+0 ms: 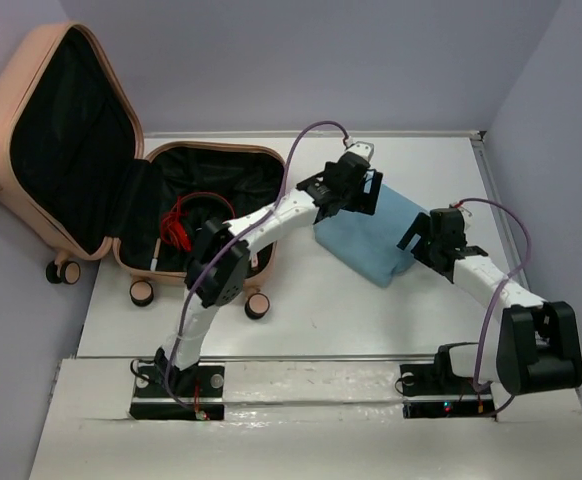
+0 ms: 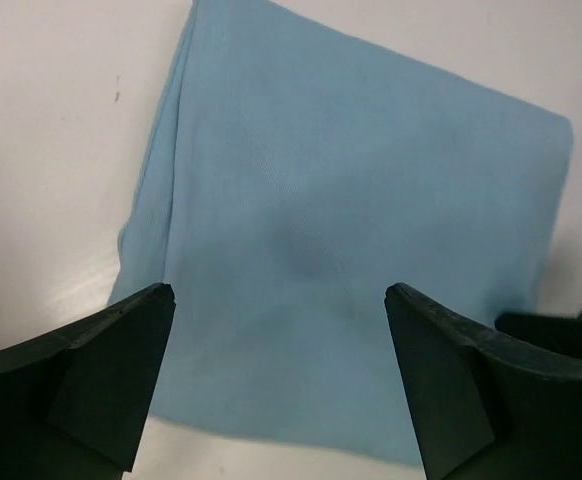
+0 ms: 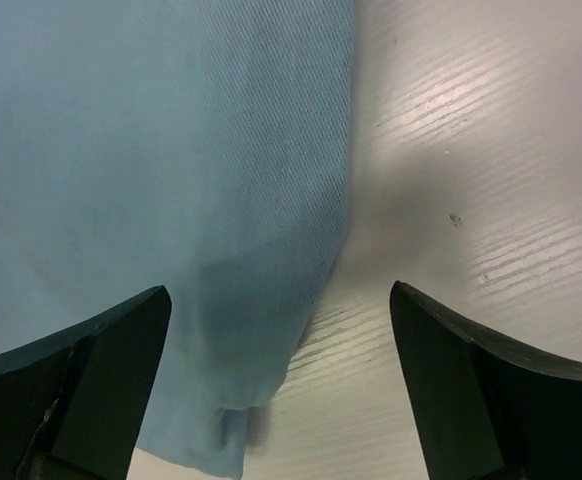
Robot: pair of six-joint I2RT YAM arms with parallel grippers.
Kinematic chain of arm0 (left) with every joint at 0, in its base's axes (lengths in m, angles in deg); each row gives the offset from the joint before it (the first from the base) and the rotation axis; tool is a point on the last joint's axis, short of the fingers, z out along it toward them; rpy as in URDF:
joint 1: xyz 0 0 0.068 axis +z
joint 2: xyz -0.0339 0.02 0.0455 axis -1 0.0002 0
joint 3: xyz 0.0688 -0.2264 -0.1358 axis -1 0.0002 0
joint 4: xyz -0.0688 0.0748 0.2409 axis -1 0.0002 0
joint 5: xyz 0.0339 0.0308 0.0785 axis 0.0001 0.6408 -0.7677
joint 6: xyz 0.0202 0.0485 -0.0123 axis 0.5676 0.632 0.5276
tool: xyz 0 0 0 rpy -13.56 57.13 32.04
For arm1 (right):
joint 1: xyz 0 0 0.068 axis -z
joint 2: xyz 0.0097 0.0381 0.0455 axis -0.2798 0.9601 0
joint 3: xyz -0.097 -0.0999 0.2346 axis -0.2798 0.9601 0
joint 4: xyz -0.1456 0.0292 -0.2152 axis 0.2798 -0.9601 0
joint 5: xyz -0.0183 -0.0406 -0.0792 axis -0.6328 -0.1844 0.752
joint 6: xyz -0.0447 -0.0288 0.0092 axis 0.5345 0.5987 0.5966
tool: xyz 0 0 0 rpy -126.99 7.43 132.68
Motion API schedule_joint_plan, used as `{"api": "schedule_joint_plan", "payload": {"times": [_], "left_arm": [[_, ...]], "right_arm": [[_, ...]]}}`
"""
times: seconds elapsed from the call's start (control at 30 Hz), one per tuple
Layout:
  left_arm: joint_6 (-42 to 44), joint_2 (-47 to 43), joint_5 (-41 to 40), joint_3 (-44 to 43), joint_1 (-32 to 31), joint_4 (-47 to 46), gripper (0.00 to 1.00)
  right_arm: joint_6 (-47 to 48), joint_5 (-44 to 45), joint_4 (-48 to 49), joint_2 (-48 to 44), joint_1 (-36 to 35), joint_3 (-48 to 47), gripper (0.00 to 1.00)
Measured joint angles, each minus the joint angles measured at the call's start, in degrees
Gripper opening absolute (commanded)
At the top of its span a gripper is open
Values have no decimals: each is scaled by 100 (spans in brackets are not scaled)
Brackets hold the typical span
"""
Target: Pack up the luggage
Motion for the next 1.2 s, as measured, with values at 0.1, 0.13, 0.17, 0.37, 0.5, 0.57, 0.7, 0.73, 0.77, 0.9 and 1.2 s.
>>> {"api": "schedule_joint_plan", "payload": {"times": [0.1,0.13,0.17,0.37,0.5,0.57,0.7,0.73,0.77,0.9,1.2], "left_arm": [[177,1121,61,-1196,205,374,99],[210,1401,81,-1464,264,575,99],[238,1659,90,-1738,332,763,99],[304,2688,323,-2645,579,1217,99],[348,2712,435,-2691,588,1235,99],[367,2752,549,-2736,614,1235,99],[393,2830,905,-2826,715,1145,83],[389,2830,1049,-2791,743,1073,77],[400,2830,1185,-2752,776,986,56],[350,2820,1722,-2531,896,542,6],[17,1965,2653,-695,999,-999,6]], "right_arm": [[105,-168,48,385,24,-13,96],[125,-278,72,533,24,-15,96],[129,-409,118,654,24,-15,96],[133,-1134,846,1021,50,-22,84],[76,-1486,1384,1276,50,-33,72],[33,-1617,1576,1403,52,-42,65],[-13,-1742,1661,1523,61,-50,32],[-13,-1766,1672,1547,61,-52,27],[-61,-1808,1694,1572,63,-52,23],[-142,-1954,1818,1578,68,-52,17],[-140,-2212,1582,605,66,267,9]]}}
